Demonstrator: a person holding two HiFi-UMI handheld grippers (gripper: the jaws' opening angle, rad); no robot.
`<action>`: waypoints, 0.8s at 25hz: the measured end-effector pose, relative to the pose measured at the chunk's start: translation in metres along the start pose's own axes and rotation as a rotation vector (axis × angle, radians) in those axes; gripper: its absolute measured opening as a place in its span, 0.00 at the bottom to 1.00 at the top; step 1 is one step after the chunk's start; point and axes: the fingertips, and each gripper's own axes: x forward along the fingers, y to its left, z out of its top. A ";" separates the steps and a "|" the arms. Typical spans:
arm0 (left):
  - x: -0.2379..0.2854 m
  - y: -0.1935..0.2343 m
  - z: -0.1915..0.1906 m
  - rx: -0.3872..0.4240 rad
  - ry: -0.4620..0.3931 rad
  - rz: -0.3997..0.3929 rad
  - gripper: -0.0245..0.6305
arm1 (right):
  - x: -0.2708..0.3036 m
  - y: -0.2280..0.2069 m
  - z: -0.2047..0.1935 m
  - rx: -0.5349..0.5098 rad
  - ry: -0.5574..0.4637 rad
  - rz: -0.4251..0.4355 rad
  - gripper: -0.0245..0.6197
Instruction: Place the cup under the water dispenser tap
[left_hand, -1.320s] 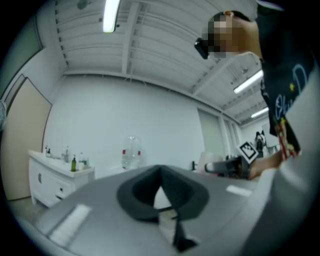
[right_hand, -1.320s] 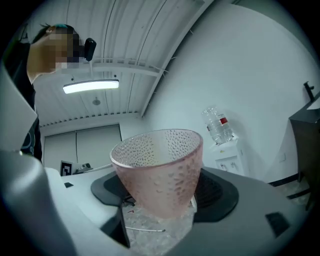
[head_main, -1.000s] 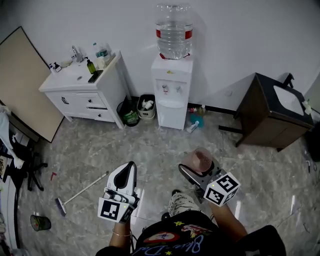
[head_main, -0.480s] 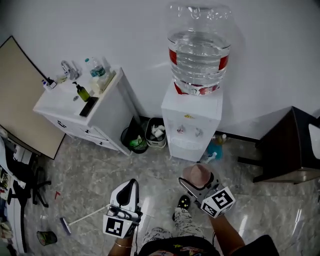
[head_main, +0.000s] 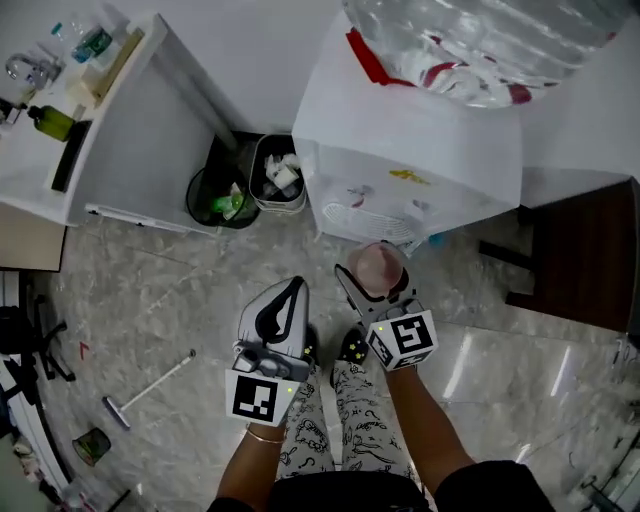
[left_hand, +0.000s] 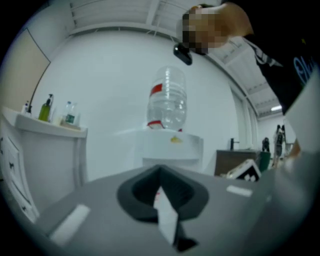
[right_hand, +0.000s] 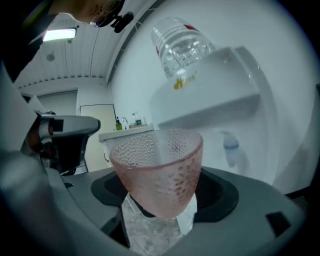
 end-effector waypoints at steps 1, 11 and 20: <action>0.010 0.000 -0.014 -0.003 0.010 -0.015 0.02 | 0.012 -0.007 -0.019 0.002 0.021 -0.019 0.59; 0.054 0.043 -0.131 -0.070 0.111 -0.044 0.02 | 0.119 -0.060 -0.104 -0.107 0.058 -0.123 0.60; 0.059 0.043 -0.144 -0.129 0.163 -0.101 0.02 | 0.131 -0.079 -0.129 -0.031 0.119 -0.225 0.60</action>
